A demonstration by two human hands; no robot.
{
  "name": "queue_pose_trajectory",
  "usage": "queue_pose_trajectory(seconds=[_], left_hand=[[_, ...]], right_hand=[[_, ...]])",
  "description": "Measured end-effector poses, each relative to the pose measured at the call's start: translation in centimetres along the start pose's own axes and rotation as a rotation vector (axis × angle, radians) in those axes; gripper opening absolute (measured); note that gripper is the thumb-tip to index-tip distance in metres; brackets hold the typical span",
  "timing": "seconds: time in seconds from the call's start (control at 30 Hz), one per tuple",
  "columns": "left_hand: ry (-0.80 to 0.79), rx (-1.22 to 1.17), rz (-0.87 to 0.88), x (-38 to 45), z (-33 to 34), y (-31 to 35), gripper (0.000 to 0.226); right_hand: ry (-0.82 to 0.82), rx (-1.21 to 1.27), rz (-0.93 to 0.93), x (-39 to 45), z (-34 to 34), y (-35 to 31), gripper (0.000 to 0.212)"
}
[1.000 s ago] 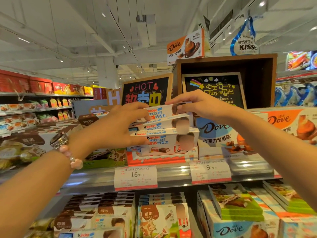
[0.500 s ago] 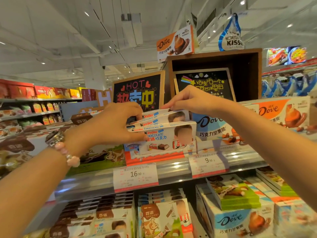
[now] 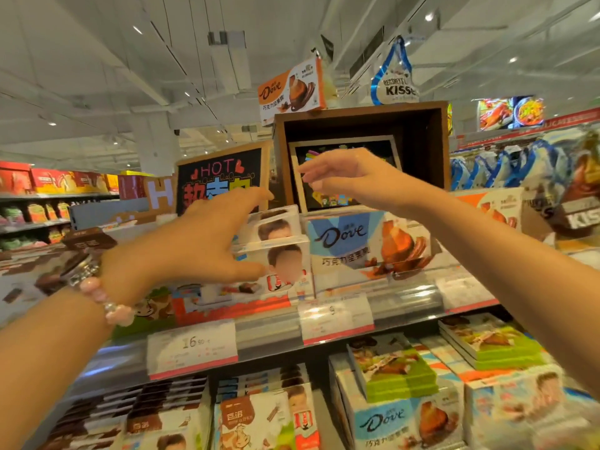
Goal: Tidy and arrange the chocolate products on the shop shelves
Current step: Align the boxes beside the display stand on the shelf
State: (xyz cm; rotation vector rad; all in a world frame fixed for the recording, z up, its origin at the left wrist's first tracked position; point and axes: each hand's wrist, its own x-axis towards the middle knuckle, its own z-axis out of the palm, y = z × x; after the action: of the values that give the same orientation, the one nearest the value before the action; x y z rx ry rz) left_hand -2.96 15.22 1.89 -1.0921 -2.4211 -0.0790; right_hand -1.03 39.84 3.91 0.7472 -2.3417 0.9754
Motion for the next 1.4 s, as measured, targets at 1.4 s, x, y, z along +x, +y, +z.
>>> queue_pose_trajectory(seconds=[1.4], left_hand=[[0.210,-0.235,-0.115,12.5,1.9,11.9,0.030]], right_hand=[[-0.185,-0.503,0.105,-5.7,-17.9,10.6,0.038]])
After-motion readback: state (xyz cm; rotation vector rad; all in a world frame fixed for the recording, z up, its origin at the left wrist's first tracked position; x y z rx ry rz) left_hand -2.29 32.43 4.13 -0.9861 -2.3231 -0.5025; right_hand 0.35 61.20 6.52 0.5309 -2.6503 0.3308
